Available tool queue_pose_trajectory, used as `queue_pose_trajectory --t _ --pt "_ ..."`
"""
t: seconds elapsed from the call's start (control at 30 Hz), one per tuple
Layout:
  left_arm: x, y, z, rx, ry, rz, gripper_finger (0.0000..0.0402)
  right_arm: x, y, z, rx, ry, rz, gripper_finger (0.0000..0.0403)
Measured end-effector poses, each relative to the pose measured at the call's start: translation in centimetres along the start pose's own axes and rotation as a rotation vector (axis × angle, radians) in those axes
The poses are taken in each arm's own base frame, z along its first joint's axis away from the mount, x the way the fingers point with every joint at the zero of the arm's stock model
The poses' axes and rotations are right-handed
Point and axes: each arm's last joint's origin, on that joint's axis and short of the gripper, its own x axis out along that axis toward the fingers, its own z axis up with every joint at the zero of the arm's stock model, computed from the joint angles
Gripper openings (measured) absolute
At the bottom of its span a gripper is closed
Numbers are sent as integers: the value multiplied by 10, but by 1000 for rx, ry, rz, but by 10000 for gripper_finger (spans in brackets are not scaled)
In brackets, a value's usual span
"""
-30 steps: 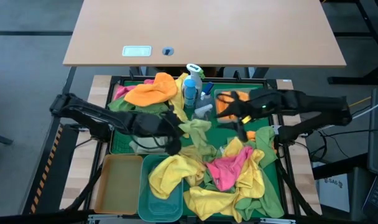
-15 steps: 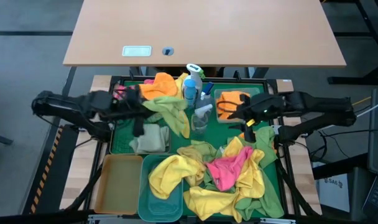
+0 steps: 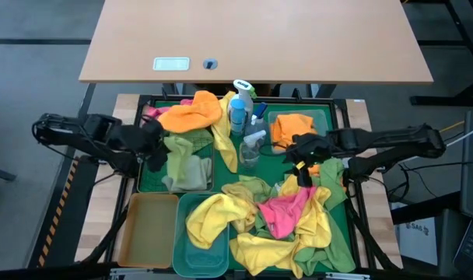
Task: Sort microfiber towel by color & place in baskets
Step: Put the green towel into the wire basket
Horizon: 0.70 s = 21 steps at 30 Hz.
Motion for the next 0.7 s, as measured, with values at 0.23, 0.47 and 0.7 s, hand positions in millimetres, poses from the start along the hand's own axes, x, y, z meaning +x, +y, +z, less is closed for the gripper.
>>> queue_pose_trajectory --t 0.23,0.47,0.7 --pt "20 -7 -5 45 104 100 13 7 10 -6 81 36 207 179" --pt "39 -15 -7 83 170 170 54 8 37 -4 -18 -5 273 179" --pt "55 -20 -10 115 234 235 114 8 65 -8 -109 -13 360 179"
